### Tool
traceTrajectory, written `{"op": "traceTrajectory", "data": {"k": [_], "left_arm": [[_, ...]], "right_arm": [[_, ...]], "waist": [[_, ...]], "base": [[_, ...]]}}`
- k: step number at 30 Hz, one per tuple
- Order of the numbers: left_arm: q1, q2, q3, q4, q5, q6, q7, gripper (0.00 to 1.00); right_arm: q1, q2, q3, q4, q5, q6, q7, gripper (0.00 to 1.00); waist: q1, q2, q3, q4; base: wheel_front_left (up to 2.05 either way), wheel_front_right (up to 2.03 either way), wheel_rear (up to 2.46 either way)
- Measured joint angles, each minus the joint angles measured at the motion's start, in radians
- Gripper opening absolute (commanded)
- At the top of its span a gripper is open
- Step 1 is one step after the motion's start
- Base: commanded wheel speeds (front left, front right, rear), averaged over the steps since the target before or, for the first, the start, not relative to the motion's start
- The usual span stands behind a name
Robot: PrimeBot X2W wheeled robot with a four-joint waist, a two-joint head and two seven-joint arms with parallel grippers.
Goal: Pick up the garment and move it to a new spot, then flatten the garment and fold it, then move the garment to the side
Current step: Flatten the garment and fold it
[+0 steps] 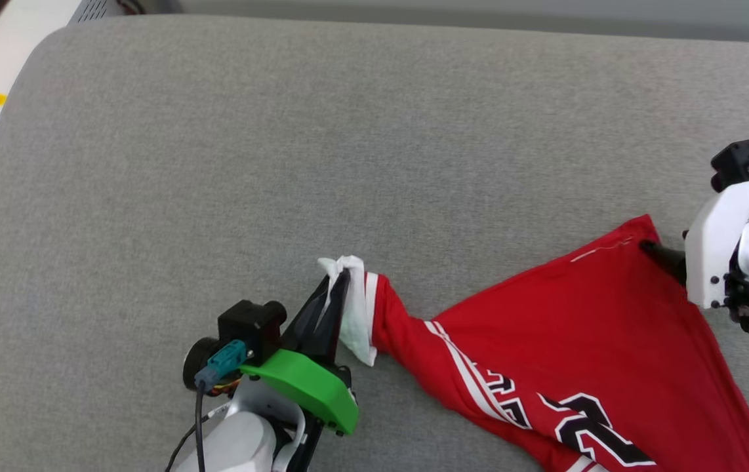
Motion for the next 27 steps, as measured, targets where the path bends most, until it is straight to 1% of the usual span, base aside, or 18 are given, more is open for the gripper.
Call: {"op": "traceTrajectory", "data": {"k": [2, 3, 5, 6, 7, 11, 17, 18, 21, 27], "left_arm": [[-0.012, -0.007, -0.005, 0.005, 0.0, -0.003, -0.007, 0.0], [-0.02, -0.018, -0.006, 0.028, 0.0, -0.01, -0.017, 0.0], [-0.02, -0.018, -0.005, 0.033, 0.0, -0.013, -0.017, 0.0], [-0.02, -0.018, -0.005, 0.036, 0.0, -0.013, -0.017, 0.0], [-0.02, -0.018, -0.005, 0.038, 0.0, -0.013, -0.017, 0.0], [-0.022, -0.017, -0.005, 0.049, -0.002, -0.014, -0.017, 0.0], [-0.022, 0.005, -0.003, 0.054, -0.003, -0.018, -0.015, 0.0], [-0.022, 0.021, -0.003, 0.055, -0.003, -0.021, -0.005, 0.0], [-0.034, 0.057, -0.003, 0.055, -0.001, -0.035, 0.014, 0.0], [-0.158, 0.142, 0.015, 0.058, 0.018, -0.079, 0.071, 0.0]], "right_arm": [[-0.009, -0.005, 0.042, 0.032, 0.015, 0.0, 0.0, 1.0], [-0.039, -0.053, 0.16, 0.092, 0.108, -0.001, 0.032, 1.0], [-0.054, -0.068, 0.185, 0.097, 0.144, -0.002, 0.053, 1.0], [-0.062, -0.075, 0.199, 0.098, 0.159, -0.003, 0.063, 0.32], [-0.068, -0.078, 0.207, 0.1, 0.175, -0.004, 0.069, 0.0], [-0.078, -0.081, 0.244, 0.107, 0.218, -0.007, 0.071, 0.0], [-0.095, -0.075, 0.262, 0.13, 0.253, -0.007, 0.006, 0.0], [-0.099, -0.073, 0.255, 0.136, 0.258, -0.007, -0.031, 0.0], [-0.113, -0.074, 0.231, 0.141, 0.257, -0.007, -0.083, 0.0], [-0.203, -0.084, 0.161, 0.161, 0.221, -0.001, -0.168, 0.0]], "waist": [[0.0, 0.0, 0.015, 0.013], [0.0, 0.0, 0.051, 0.044], [0.0, 0.0, 0.057, 0.049], [0.0, 0.0, 0.058, 0.05], [0.0, -0.0001, 0.059, 0.05], [0.0, 0.0, 0.05, 0.046], [0.0, 0.0, 0.019, 0.041], [0.0, 0.0, 0.002, 0.039], [0.0, 0.0, -0.023, 0.035], [0.0, 0.0, -0.074, 0.016]], "base": [[0.0, 0.0, 0.0], [0.0, 0.0, 0.0], [0.0, 0.0, 0.0], [0.0, 0.0, 0.0], [0.0, 0.0, 0.0], [0.0, 0.0, 0.0], [0.0, 0.0, 0.0], [0.0, 0.0, 0.0], [0.0, 0.0, 0.0], [0.0, 0.0, 0.0]]}}
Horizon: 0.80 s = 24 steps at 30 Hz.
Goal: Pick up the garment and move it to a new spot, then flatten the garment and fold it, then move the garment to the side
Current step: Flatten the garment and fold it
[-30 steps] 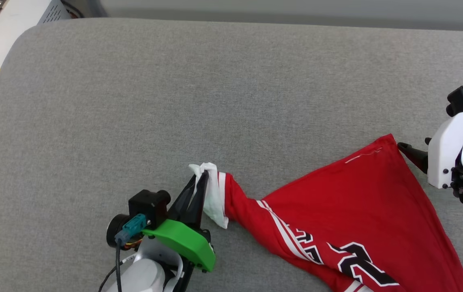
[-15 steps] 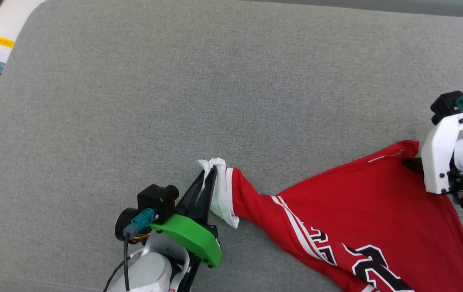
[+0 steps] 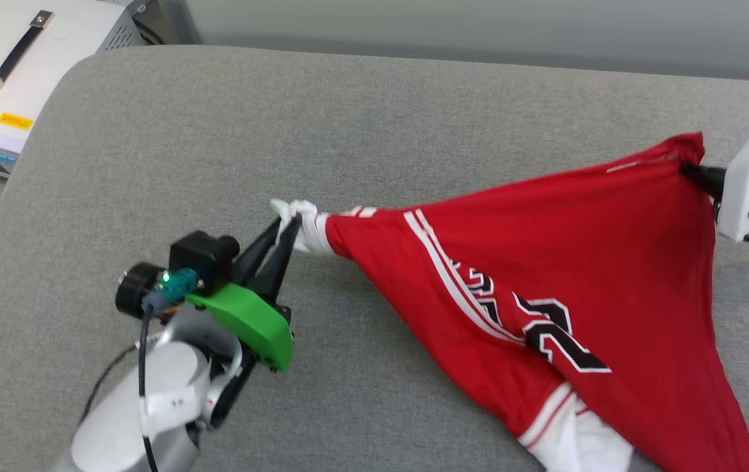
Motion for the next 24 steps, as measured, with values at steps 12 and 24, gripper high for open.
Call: {"op": "traceTrajectory", "data": {"k": [12, 24], "left_arm": [[-0.499, 0.025, 0.029, 0.249, 0.044, -0.15, 0.081, 0.0], [-1.087, 0.026, 0.012, 0.59, 0.17, -0.203, 0.014, 0.0]], "right_arm": [[-0.265, 0.084, -0.172, 0.113, -0.205, 0.002, -0.16, 0.0], [-0.706, 0.2, -0.333, 0.257, -0.455, 0.003, -0.365, 0.0]], "waist": [[0.0, 0.0, -0.026, -0.075], [0.0001, 0.0, 0.129, -0.12]], "base": [[0.0, 0.0, 0.0], [0.0, 0.0, 0.0]]}}
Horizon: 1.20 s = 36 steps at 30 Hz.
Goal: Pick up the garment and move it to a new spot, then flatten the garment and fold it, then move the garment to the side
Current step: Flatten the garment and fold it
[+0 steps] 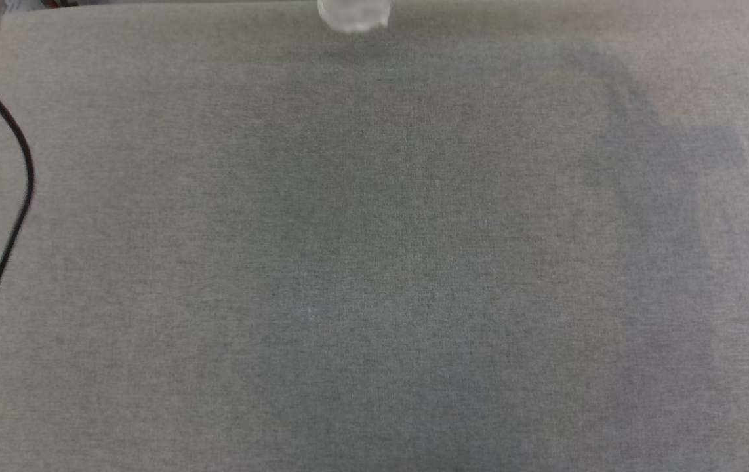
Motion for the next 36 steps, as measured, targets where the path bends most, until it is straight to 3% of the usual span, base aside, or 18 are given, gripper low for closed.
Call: {"op": "traceTrajectory", "data": {"k": [8, 14, 19, 28, 36], "left_arm": [[-0.237, -0.012, -0.004, 0.164, 0.041, -0.001, -0.084, 0.0], [-0.24, -0.046, -0.005, 0.288, 0.029, -0.001, -0.128, 0.0], [-0.217, -0.081, -0.004, 0.344, -0.006, -0.006, -0.153, 0.0], [0.003, -0.119, 0.0, 0.332, -0.134, -0.009, -0.172, 0.0], [0.346, -0.1, -0.005, 0.146, -0.19, -0.009, -0.172, 0.0]], "right_arm": [[-0.214, 0.067, -0.052, 0.109, -0.066, 0.0, -0.093, 0.0], [-0.208, 0.128, -0.031, 0.178, -0.066, 0.0, -0.114, 0.0], [-0.189, 0.13, 0.011, 0.212, -0.026, -0.001, -0.127, 0.0], [0.063, 0.116, 0.145, 0.178, 0.11, -0.001, -0.136, 0.0], [0.386, 0.051, 0.232, 0.047, 0.267, -0.001, -0.165, 0.0]], "waist": [[0.0001, 0.0, 0.145, -0.03], [0.0002, 0.0, 0.241, -0.047], [0.0001, 0.0, 0.302, -0.05], [0.0, 0.0, 0.289, -0.032], [-0.0002, 0.0, 0.194, -0.025]], "base": [[0.0, 0.0, 0.0], [0.0, 0.0, 0.0], [0.0, 0.0, 0.0], [0.0, 0.0, 0.0], [0.0, 0.0, 0.0]]}}
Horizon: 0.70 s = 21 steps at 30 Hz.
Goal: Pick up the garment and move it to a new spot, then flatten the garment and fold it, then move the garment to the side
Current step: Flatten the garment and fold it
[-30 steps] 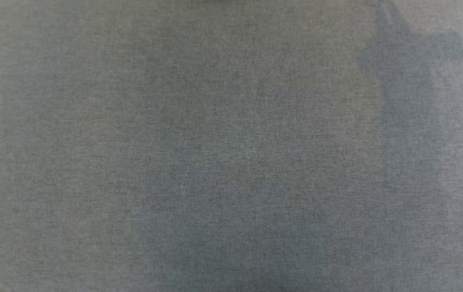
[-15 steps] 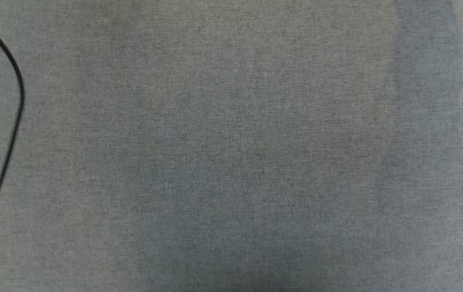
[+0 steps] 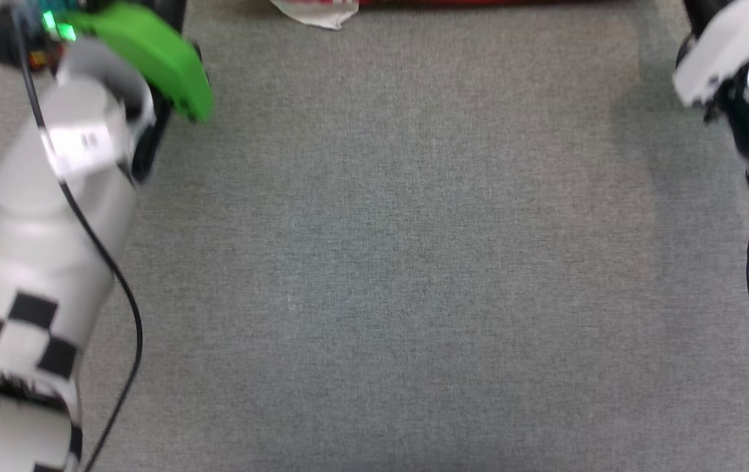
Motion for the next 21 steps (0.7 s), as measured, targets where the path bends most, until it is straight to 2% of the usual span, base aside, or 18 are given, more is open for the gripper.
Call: {"op": "traceTrajectory", "data": {"k": [2, 8, 12, 16, 21], "left_arm": [[0.091, 0.008, 0.017, -0.064, 0.01, 0.001, 0.0, 0.0], [0.388, 0.018, 0.075, -0.286, 0.067, 0.047, 0.0, 0.0], [0.585, 0.017, 0.116, -0.411, 0.079, 0.079, 0.0, 0.0], [0.769, 0.017, 0.146, -0.52, 0.081, 0.116, 0.0, 0.0], [0.944, 0.024, 0.151, -0.613, 0.079, 0.151, 0.0, 0.0]], "right_arm": [[0.073, -0.018, 0.006, -0.038, 0.035, 0.0, -0.015, 0.0], [0.293, -0.076, 0.012, -0.142, 0.085, 0.0, -0.032, 0.0], [0.455, -0.087, -0.012, -0.204, 0.095, 0.0, -0.031, 0.0], [0.621, -0.086, -0.065, -0.271, 0.09, 0.0, -0.018, 0.0], [0.829, -0.071, -0.181, -0.371, 0.058, 0.001, 0.024, 0.0]], "waist": [[0.0, 0.0, -0.025, 0.002], [0.0, 0.0, -0.111, 0.009], [0.0, 0.0, -0.177, 0.015], [-0.0001, 0.0, -0.244, 0.018], [-0.0001, 0.0, -0.322, 0.021]], "base": [[0.0, 0.0, 0.0], [0.0, 0.0, 0.0], [0.0, 0.0, 0.0], [0.0, 0.0, 0.0], [0.0, 0.0, 0.0]]}}
